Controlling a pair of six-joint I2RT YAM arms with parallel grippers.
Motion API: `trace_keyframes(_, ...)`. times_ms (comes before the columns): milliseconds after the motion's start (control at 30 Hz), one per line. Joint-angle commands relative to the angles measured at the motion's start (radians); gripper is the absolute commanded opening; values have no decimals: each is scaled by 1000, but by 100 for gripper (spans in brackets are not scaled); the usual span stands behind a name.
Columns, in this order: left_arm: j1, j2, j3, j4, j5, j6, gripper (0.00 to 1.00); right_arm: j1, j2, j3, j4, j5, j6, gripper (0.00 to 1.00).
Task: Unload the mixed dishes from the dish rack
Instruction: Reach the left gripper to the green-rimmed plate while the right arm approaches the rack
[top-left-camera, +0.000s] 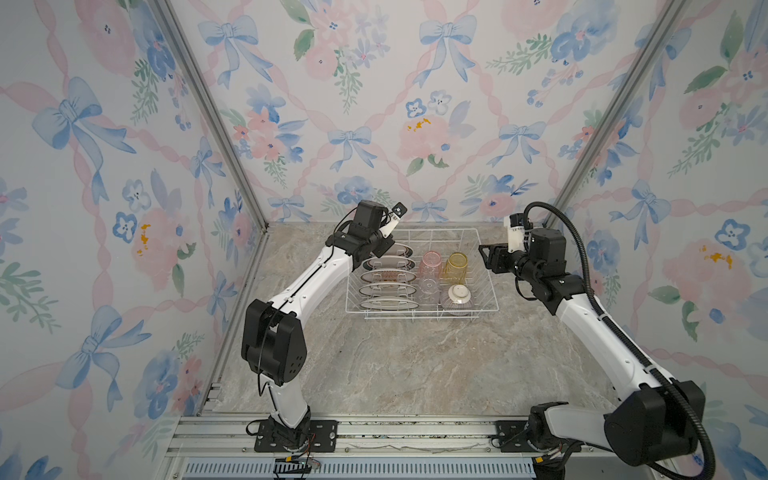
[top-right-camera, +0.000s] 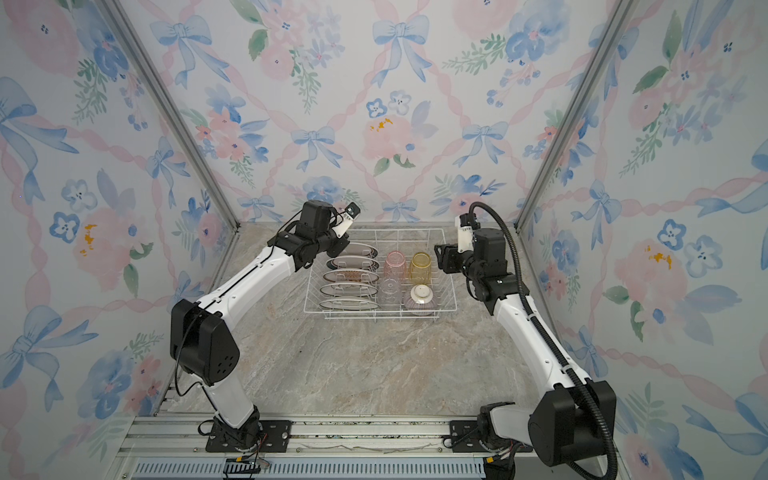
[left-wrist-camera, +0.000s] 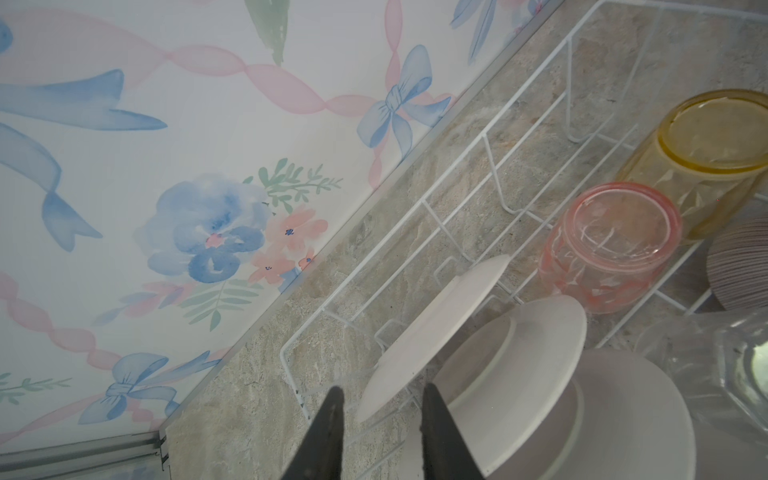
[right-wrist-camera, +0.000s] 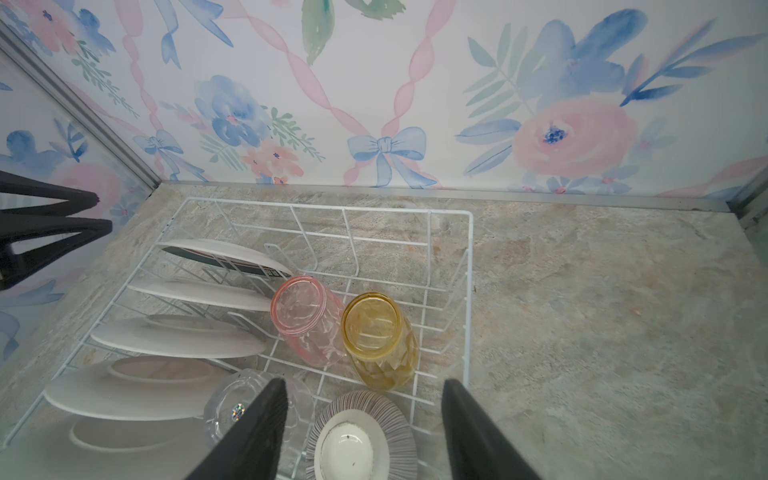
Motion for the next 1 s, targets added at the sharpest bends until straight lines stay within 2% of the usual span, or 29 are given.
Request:
trace_keyframes(0,3,30,30,-81,52,50,27,35,23,44,-20,-21,15,62)
trace_keyframes(267,7,44,42,-95,87,61,34,66,46,60,8,-26,40,64)
trace_keyframes(433,9,68,60,-128,99,72,34,73,47,54,16,-28,47,64)
trace_keyframes(733,8,109,81,-131,29,117,31,74,40,36,33,-28,56,65)
trace_keyframes(767,9,115,87,-131,19,151,31,74,38,36,35,-28,59,65)
trace_keyframes(967,9,149,117,-131,12,182,31,75,37,29,42,-31,64,65)
